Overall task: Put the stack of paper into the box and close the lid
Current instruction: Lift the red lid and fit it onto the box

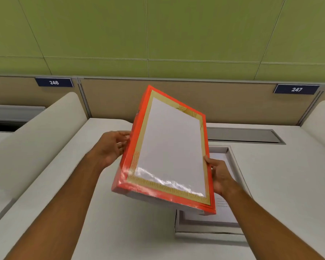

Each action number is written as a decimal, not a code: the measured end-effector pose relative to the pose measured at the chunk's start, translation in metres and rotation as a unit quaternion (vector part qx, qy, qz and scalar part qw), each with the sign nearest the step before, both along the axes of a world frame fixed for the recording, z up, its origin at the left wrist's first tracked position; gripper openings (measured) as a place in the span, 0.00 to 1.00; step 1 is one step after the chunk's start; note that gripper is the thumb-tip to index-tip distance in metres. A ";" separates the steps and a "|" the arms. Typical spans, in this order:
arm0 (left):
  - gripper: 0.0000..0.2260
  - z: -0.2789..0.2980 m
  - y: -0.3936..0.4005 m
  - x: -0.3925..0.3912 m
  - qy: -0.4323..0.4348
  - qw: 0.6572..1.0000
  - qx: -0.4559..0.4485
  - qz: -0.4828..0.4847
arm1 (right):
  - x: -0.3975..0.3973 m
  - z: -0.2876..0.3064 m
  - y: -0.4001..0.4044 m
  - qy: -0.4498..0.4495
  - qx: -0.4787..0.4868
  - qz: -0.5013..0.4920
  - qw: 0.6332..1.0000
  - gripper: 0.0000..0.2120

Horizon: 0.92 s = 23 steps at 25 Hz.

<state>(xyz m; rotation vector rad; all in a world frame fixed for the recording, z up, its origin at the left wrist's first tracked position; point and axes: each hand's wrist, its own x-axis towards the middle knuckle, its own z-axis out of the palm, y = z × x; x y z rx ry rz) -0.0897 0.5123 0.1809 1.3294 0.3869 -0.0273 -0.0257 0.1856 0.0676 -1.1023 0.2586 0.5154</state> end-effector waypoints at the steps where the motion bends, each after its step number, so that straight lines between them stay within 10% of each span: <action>1: 0.09 -0.013 0.000 0.003 0.014 0.999 0.028 -0.010 | 0.001 -0.001 -0.013 -0.005 -0.010 -0.009 1.000 0.18; 23: 0.19 -0.133 -0.138 0.038 0.186 0.974 0.114 -0.060 | 0.009 -0.046 -0.180 0.040 -0.229 -0.032 0.972 0.18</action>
